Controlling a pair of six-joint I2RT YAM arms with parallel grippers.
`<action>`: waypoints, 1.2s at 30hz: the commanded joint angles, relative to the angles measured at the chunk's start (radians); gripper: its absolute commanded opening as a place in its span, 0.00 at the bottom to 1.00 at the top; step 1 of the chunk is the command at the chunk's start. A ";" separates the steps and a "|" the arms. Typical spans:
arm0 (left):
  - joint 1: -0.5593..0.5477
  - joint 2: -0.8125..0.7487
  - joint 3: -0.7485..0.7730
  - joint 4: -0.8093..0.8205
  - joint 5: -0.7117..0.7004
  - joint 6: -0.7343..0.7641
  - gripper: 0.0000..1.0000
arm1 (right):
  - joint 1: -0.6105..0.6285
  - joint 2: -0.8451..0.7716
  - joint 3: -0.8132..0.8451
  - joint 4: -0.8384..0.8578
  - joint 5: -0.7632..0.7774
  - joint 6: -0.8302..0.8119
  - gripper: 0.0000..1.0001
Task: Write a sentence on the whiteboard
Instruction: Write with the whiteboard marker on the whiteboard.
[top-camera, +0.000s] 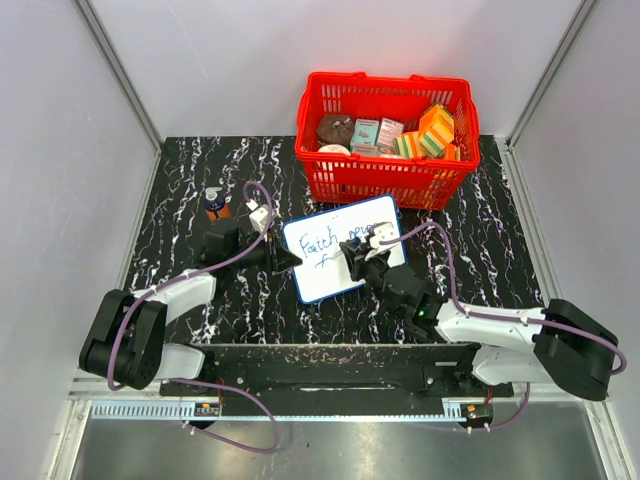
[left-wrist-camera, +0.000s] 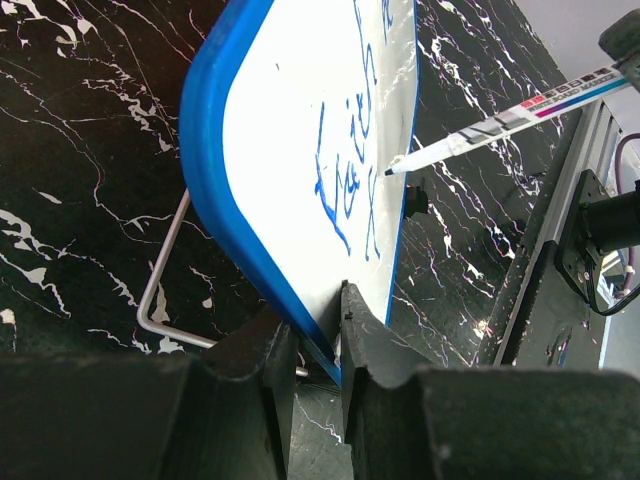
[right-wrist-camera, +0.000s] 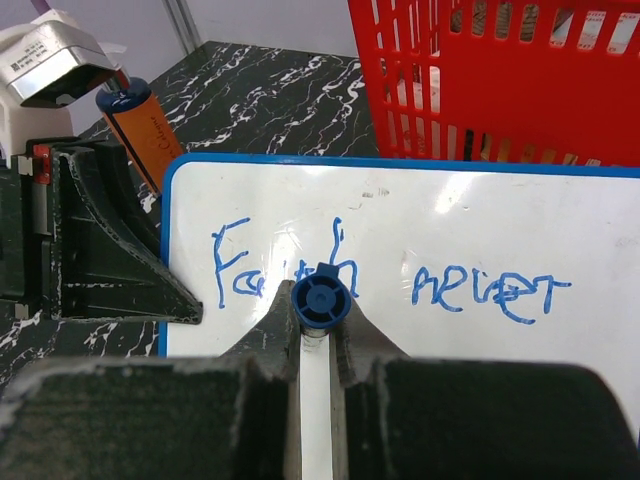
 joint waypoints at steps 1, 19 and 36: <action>0.005 -0.009 0.010 0.003 -0.112 0.142 0.00 | -0.006 -0.079 -0.013 0.011 -0.013 0.012 0.00; 0.005 -0.009 0.011 0.003 -0.112 0.142 0.00 | -0.159 -0.243 -0.151 -0.029 -0.186 0.188 0.00; 0.005 -0.004 0.011 0.002 -0.111 0.142 0.00 | -0.207 -0.160 -0.153 0.100 -0.328 0.227 0.00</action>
